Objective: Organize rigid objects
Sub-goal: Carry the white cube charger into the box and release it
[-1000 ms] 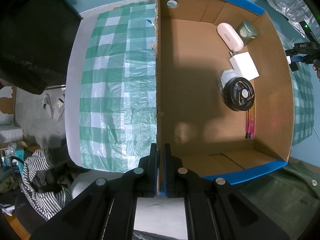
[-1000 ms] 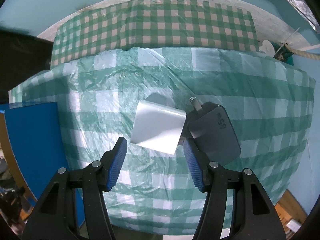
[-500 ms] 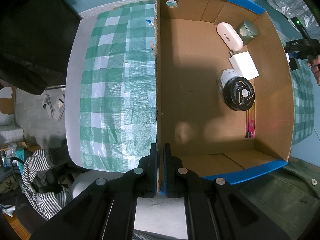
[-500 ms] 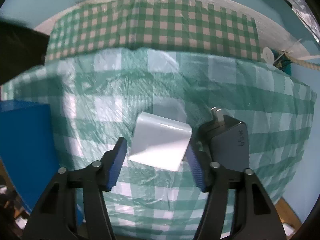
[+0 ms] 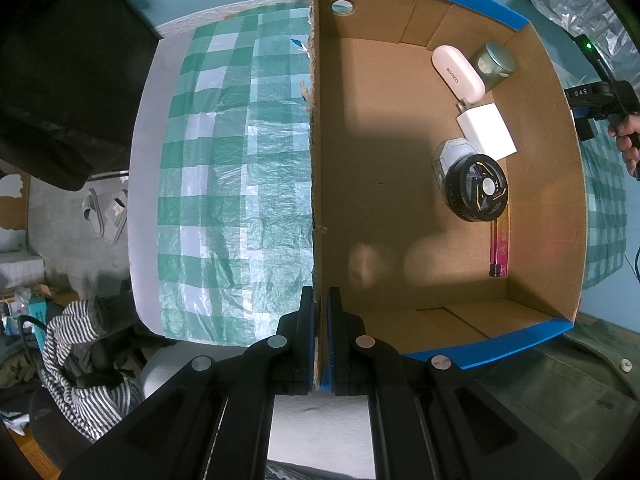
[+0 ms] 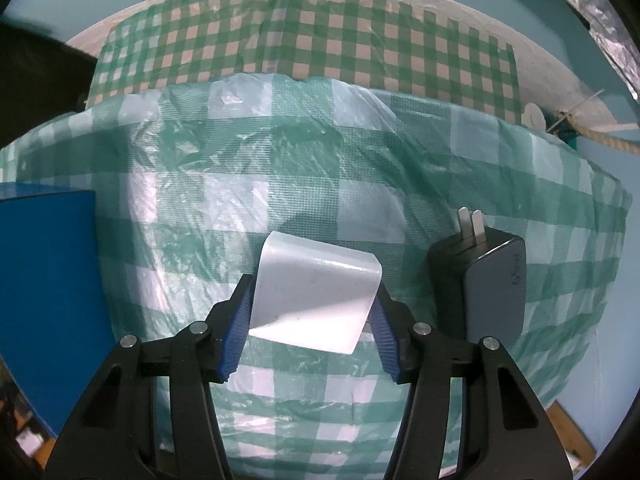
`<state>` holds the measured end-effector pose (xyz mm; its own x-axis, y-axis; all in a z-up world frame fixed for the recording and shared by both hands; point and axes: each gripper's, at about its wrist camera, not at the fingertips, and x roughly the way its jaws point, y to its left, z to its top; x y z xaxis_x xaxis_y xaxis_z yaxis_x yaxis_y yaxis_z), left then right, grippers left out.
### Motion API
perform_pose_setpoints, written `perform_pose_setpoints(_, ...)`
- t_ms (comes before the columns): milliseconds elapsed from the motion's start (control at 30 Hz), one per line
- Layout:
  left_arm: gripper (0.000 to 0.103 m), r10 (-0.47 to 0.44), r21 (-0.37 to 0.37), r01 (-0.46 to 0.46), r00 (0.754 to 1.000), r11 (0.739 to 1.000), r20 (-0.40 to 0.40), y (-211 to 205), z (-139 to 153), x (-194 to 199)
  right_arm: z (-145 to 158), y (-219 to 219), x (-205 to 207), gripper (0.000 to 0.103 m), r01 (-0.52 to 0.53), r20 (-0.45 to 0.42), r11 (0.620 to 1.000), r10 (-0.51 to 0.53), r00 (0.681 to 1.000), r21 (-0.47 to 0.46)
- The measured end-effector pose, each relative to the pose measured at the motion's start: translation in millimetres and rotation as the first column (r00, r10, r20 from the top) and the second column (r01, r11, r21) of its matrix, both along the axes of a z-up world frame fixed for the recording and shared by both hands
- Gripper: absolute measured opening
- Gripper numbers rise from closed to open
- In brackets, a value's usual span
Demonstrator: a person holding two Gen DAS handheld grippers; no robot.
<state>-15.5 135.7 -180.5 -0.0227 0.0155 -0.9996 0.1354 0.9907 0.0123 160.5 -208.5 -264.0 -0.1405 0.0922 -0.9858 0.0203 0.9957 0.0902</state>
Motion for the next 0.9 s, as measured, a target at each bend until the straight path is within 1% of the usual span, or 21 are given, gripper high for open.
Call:
perform_pose_setpoints(100, 0.004, -0.003, 0.001, 0.003, 1.000, 1.000, 0.001, 0, 0, 0, 6, 5, -4, 0.054, -0.020, -0.006, 1.000, 0.020, 1.000, 0.003)
perform_pose_setpoints(300, 0.004, -0.005, -0.001, 0.005, 1.000, 1.000, -0.001, 0, -1, 0, 27, 18, -12, 0.054, -0.066, -0.006, 0.998, 0.066, 0.998, 0.011)
perform_pose_setpoints(633, 0.004, -0.010, 0.002, 0.010, 1.000, 1.000, 0.001, -1, -1, 1, 75, 44, -22, 0.054, -0.155, 0.048, 0.987, 0.153, 0.987, 0.036)
perform_pose_setpoints(900, 0.004, -0.017, 0.006, 0.017, 1.000, 1.000, 0.000, -2, -1, 1, 103, 70, -29, 0.054, -0.229, 0.078, 0.972, 0.225, 0.971, 0.051)
